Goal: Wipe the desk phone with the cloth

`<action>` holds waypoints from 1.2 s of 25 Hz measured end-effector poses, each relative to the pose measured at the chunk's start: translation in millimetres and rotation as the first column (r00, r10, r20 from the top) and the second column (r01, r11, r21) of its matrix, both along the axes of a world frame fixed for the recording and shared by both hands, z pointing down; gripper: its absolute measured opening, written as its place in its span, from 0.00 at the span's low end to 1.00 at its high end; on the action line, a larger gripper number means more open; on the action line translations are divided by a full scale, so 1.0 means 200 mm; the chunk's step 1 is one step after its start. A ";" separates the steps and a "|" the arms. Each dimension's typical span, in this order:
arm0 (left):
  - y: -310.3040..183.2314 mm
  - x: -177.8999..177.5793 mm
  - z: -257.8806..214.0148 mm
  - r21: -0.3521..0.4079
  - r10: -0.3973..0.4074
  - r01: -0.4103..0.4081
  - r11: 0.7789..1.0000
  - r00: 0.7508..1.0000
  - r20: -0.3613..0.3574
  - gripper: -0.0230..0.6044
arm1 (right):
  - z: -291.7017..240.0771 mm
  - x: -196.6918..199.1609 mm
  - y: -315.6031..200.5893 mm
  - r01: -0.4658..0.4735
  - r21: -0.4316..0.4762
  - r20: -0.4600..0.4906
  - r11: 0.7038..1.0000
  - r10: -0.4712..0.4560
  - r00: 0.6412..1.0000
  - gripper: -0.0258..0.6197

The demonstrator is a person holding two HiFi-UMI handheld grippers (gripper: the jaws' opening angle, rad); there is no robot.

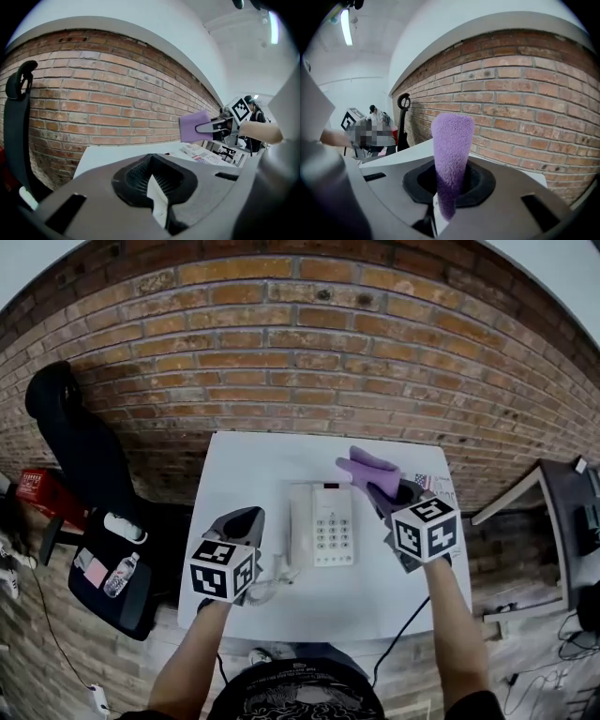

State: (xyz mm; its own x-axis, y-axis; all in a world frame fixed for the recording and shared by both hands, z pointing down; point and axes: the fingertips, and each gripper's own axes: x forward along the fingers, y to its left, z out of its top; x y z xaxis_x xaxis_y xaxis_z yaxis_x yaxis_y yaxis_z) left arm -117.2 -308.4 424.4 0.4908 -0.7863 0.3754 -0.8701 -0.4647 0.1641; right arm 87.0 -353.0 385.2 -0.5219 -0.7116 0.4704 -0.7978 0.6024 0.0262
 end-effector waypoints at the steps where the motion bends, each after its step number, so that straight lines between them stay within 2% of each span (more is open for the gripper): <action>1: 0.01 -0.01 -0.01 0.008 0.002 -0.002 1.000 1.000 -0.001 0.04 | -0.01 -0.01 0.04 -0.013 0.012 0.002 1.000 0.013 1.000 0.11; 5: 0.08 -0.05 -0.06 0.029 0.010 -0.010 1.000 1.000 -0.007 0.04 | -0.05 -0.05 0.19 -0.063 0.048 0.026 0.997 0.062 0.998 0.11; 10: 0.18 -0.10 -0.09 0.043 0.020 -0.019 0.999 1.000 -0.011 0.04 | -0.04 -0.09 0.38 -0.138 0.050 0.124 0.989 0.131 0.984 0.11; 14: 0.26 -0.13 -0.09 0.047 0.026 -0.025 0.999 1.000 -0.015 0.04 | -0.03 -0.12 0.50 -0.187 0.057 0.161 0.981 0.176 0.971 0.11; 30: 0.45 -0.23 -0.09 0.053 0.024 -0.022 0.998 0.999 -0.030 0.04 | -0.07 -0.23 0.71 -0.200 0.084 0.178 0.976 0.183 0.967 0.11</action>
